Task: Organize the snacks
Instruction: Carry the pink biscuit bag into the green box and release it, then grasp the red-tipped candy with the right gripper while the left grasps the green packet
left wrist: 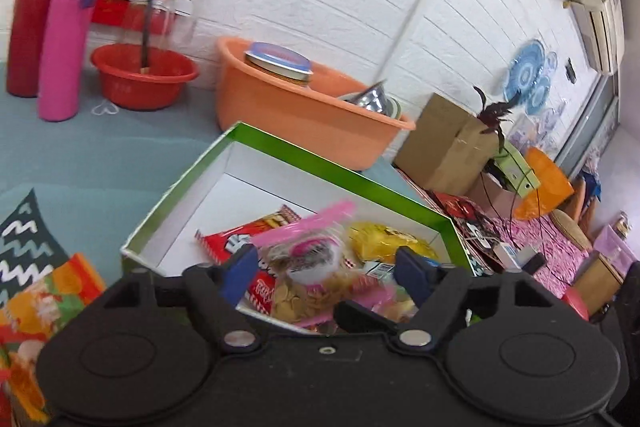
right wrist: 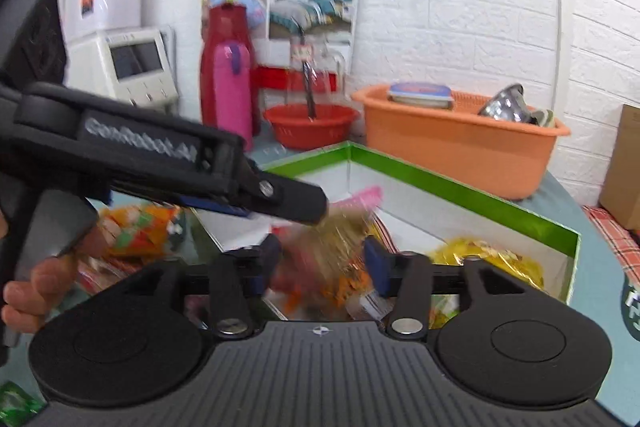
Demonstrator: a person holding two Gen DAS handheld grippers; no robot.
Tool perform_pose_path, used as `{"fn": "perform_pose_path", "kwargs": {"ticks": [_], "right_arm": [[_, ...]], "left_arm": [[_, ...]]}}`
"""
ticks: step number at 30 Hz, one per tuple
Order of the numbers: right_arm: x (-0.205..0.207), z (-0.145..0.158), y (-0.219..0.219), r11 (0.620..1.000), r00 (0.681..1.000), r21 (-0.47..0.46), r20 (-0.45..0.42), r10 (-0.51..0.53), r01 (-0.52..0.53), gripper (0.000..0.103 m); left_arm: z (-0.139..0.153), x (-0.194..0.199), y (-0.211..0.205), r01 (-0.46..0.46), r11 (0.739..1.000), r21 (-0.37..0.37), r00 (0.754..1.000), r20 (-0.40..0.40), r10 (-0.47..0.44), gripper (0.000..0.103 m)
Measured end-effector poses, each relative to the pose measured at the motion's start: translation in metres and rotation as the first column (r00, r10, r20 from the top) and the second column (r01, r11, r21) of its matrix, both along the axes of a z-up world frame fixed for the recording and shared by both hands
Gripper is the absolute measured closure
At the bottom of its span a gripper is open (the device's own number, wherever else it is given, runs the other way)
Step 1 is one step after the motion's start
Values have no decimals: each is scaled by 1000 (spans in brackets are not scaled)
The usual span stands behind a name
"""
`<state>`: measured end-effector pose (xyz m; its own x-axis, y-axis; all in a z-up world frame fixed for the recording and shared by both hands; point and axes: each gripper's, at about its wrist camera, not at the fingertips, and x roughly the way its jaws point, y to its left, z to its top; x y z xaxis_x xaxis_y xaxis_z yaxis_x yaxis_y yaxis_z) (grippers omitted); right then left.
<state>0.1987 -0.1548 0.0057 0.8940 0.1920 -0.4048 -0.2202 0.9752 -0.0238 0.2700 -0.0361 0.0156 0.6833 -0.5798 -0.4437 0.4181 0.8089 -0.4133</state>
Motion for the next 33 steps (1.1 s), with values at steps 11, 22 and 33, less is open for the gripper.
{"fn": "perform_pose_path", "kwargs": {"ticks": [11,22,33], "right_arm": [[-84,30,-11,999,995,46,104,2,-7,0],[-142,6,0,993,998,97,6,67,-67,0],[-138,-16,10,994,995,87,-79,68,-61,0]], "left_arm": [[51,-101,33,-50,998,-43,995,88,54,0],[11,-187,65,-158,987,-34,987,19,158,0],[-27,-210,82,-212,977,-9,975,-76,210,0]]}}
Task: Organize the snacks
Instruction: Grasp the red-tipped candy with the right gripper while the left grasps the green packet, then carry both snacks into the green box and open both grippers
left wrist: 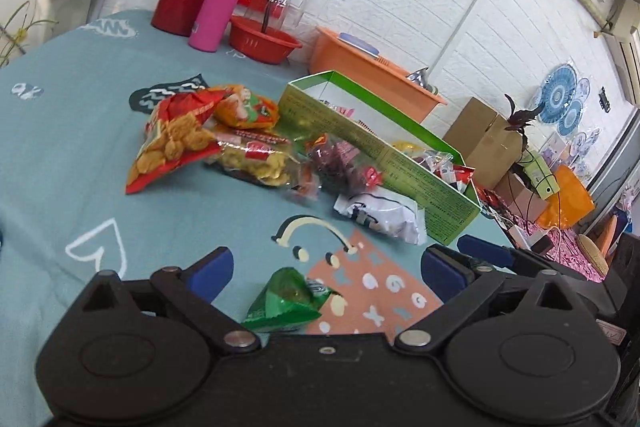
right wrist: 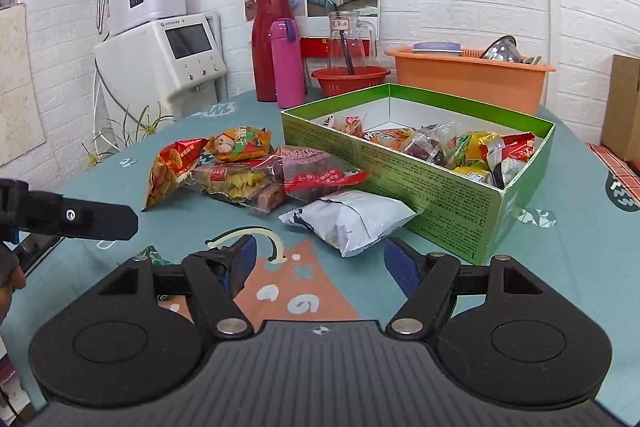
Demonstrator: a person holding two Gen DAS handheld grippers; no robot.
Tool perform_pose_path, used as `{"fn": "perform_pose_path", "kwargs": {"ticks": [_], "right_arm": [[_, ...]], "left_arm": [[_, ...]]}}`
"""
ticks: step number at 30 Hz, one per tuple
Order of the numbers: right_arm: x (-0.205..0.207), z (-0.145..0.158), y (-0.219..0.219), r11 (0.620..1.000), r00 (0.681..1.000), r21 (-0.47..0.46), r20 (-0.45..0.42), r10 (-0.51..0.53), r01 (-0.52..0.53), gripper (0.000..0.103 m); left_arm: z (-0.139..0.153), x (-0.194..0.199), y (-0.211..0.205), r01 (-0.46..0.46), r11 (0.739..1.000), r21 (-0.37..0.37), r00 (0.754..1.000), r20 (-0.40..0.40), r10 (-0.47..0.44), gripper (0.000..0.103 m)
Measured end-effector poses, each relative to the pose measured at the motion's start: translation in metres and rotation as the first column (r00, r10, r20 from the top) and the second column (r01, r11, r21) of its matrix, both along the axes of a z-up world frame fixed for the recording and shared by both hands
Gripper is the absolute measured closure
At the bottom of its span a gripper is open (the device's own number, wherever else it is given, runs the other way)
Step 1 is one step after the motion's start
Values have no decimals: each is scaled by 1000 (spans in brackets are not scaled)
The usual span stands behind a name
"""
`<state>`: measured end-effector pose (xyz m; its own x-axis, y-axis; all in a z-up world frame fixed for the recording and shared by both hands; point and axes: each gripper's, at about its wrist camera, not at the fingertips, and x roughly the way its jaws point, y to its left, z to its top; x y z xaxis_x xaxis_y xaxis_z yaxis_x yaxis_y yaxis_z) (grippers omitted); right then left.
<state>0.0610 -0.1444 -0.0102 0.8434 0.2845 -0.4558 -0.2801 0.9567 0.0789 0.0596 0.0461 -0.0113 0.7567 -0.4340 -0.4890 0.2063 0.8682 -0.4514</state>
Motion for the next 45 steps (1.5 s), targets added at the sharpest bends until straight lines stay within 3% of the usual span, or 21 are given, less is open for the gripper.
{"fn": "perform_pose_path", "kwargs": {"ticks": [9,16,18,20,21,23,25,30,31,33,37,42,45], "right_arm": [[37,4,20,993,998,-109,40,40,-36,0],[87,-4,58,953,988,-287,78,130,-102,1],[96,-10,66,931,987,-349,79,140,-104,8],[104,-19,70,906,989,-412,61,137,-100,56],[103,-22,69,900,989,-425,56,136,-99,60],[94,-19,64,903,990,-419,59,127,-91,67],[78,-9,54,924,990,-371,64,126,-93,69],[16,17,30,955,980,-262,106,170,-138,69],[4,19,25,960,979,-237,105,176,-148,69],[-11,19,13,974,982,-161,73,171,-158,69],[-20,7,-9,992,992,-4,-10,128,-128,70],[-19,-4,-2,991,991,-31,-46,126,-127,65],[-19,-10,7,987,988,-69,-49,145,-148,56]], "left_arm": [[-5,-6,4,17,1000,7,1000,0,-17,0],[-5,-14,18,-6,1000,1,1000,-4,6,0],[-5,-15,17,2,1000,11,1000,-2,-2,0],[-7,-14,15,15,1000,21,1000,-4,-14,0],[-8,-14,13,22,999,26,1000,-7,-22,0],[-12,-11,10,39,999,29,999,-16,-39,4],[-14,-8,7,46,998,32,999,-27,-46,9],[-16,-3,-3,60,996,70,998,-15,-59,10],[-17,-1,-5,65,995,79,998,-16,-64,14],[-19,3,-10,84,992,96,996,-28,-81,40],[-27,8,-18,96,989,117,995,-35,-92,40],[-27,6,-22,101,983,152,995,-31,-97,40],[-28,5,-21,104,984,145,994,-35,-100,40]]}}
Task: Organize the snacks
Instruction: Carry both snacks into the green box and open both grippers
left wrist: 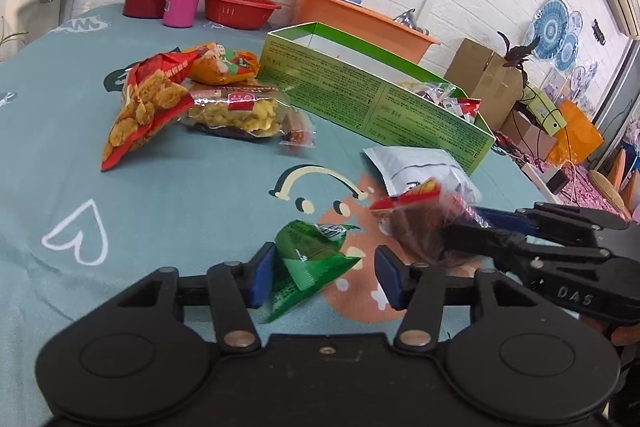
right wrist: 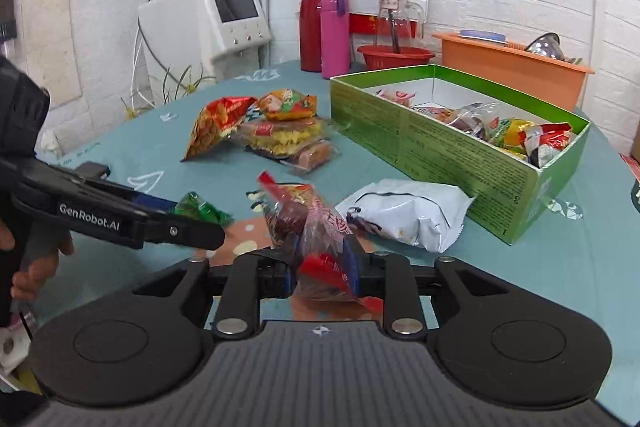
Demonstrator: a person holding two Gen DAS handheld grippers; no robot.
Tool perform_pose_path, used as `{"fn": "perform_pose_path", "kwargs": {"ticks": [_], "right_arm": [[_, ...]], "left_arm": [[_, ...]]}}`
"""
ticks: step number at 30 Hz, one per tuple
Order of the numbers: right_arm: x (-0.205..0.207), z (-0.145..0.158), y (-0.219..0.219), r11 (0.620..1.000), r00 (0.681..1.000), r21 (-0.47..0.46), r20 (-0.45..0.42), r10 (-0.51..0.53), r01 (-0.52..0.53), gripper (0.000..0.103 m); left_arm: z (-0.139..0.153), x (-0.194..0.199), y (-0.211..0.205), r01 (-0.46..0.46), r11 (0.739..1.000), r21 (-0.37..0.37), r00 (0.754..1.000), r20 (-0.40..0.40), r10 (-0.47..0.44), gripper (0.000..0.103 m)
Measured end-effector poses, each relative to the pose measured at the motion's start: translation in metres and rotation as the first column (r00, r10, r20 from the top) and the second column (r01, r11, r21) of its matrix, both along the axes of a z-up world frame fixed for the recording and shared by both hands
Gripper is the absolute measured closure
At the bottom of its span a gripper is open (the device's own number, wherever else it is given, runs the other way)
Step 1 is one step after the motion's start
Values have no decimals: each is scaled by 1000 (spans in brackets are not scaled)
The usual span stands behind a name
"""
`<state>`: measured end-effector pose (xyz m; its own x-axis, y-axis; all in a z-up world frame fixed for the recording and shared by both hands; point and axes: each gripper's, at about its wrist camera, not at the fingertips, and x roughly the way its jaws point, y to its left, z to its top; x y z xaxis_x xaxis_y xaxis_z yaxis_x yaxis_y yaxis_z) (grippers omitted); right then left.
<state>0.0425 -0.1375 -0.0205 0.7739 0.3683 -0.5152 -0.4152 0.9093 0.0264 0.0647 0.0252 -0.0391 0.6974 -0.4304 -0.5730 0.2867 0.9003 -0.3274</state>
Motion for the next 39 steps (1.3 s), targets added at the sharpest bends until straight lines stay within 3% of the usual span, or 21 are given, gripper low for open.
{"fn": "perform_pose_path", "kwargs": {"ticks": [3,5,10,12,15,16,17,21,27,33,39], "right_arm": [[3,-3,4,1000,1000,-10,6,0,0,39],[5,-5,5,1000,1000,-26,4,-4,5,17],[11,-10,11,999,1000,-49,10,2,-1,16],[14,-14,15,997,1000,-71,15,8,-7,25],[12,-15,20,995,999,-99,36,7,-4,40],[11,-12,20,996,999,-93,49,8,-4,58],[9,-7,19,996,998,-85,64,4,1,62],[6,15,8,1000,997,-11,81,5,-5,64],[6,53,-8,998,980,52,194,-32,22,64],[29,80,-29,991,949,46,286,-131,123,63],[64,83,-50,970,916,29,325,-236,240,63]], "left_arm": [[0,1,-1,-9,1000,-2,1000,-1,9,35],[0,1,-3,-7,1000,6,1000,5,7,33],[-1,0,-8,-10,999,45,999,31,8,35],[-2,0,-9,-9,998,55,999,39,7,36],[-1,3,-4,-17,1000,3,1000,22,17,37],[0,4,-2,-19,999,-26,1000,15,19,37],[4,5,-1,-13,998,-55,1000,15,14,37],[32,5,-4,27,995,-93,995,95,-18,37],[78,27,-21,85,987,-136,978,199,-57,37],[106,77,-44,106,980,-167,971,228,-66,37],[104,134,-61,77,983,-167,975,217,-39,36]]}}
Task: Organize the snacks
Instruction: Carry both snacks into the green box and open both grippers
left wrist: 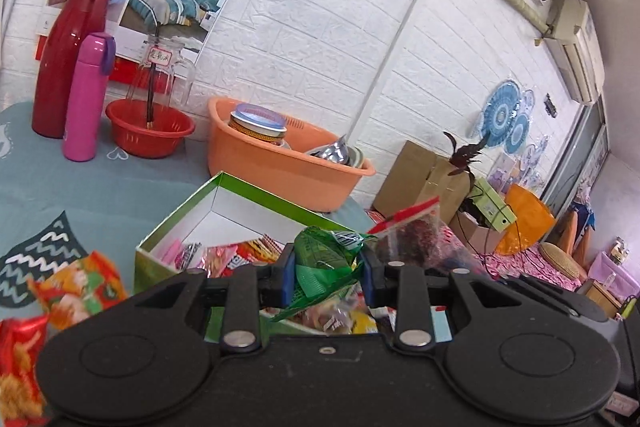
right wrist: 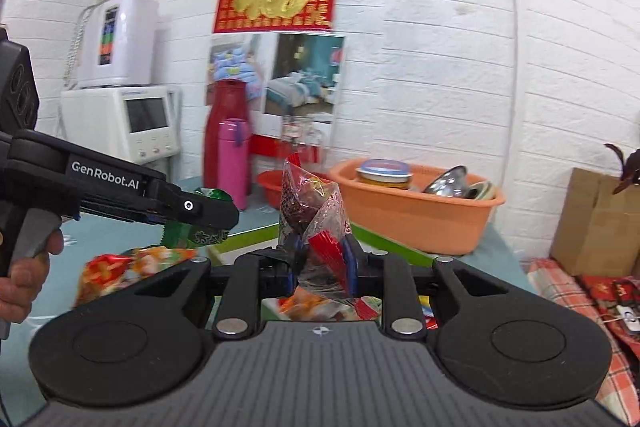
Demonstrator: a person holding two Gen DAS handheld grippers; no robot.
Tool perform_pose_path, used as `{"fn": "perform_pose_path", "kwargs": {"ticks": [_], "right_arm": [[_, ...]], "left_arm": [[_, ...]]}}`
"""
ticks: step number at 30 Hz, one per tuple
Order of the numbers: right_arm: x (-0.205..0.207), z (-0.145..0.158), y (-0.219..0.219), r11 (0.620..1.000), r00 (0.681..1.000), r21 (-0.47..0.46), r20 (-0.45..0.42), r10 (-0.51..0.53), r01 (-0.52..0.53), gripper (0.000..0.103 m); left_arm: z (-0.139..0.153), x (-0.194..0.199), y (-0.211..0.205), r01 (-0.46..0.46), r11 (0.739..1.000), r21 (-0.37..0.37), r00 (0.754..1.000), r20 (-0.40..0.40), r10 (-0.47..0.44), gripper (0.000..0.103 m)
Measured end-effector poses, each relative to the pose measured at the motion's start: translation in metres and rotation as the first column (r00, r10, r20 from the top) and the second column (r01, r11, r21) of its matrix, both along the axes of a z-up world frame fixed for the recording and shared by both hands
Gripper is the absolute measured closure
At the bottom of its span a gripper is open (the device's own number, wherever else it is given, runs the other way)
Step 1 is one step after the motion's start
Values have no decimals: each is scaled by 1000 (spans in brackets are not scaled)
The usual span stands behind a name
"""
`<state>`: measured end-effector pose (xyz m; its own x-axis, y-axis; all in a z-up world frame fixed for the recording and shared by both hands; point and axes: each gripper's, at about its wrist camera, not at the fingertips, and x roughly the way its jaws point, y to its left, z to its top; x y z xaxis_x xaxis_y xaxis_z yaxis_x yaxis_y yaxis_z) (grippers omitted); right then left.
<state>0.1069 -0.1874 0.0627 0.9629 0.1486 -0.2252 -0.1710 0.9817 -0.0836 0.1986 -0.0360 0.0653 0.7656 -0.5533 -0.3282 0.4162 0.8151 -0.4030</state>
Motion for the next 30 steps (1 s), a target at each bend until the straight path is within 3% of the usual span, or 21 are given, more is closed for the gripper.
{"fn": "perform_pose_path", "kwargs": {"ticks": [8,10,11,12,14,15,17,24,30], "right_arm": [[49,-20,-19,992,993,-28,-13,-121,121,62],[61,-29,-20,991,991,-35,-26,-132,131,61],[66,-34,-21,991,991,-39,-37,-130,129,60],[72,-41,-20,991,991,-50,-56,-124,121,56],[79,-53,-17,992,987,-85,-123,-99,89,23],[77,-57,-17,992,987,-91,-127,-100,89,19],[65,-58,-18,990,989,-89,-85,-121,113,0],[24,-37,-24,992,991,-18,-43,-127,126,0],[-13,-39,-17,996,990,32,-113,-84,88,0]], "left_arm": [[-22,56,-24,-10,999,50,999,-45,12,34],[-31,66,-30,14,997,72,998,-57,-10,28],[-36,70,-33,16,996,85,998,-69,-11,16],[-42,72,-34,16,995,95,997,-78,-8,0],[-49,70,-32,-8,994,105,996,-92,18,0],[-51,66,-30,-25,995,100,996,-86,34,0],[-50,59,-25,-33,995,96,997,-72,40,0],[-26,23,-14,-14,997,75,999,-48,18,0],[-39,-11,-8,78,996,34,988,-138,-73,0]]}}
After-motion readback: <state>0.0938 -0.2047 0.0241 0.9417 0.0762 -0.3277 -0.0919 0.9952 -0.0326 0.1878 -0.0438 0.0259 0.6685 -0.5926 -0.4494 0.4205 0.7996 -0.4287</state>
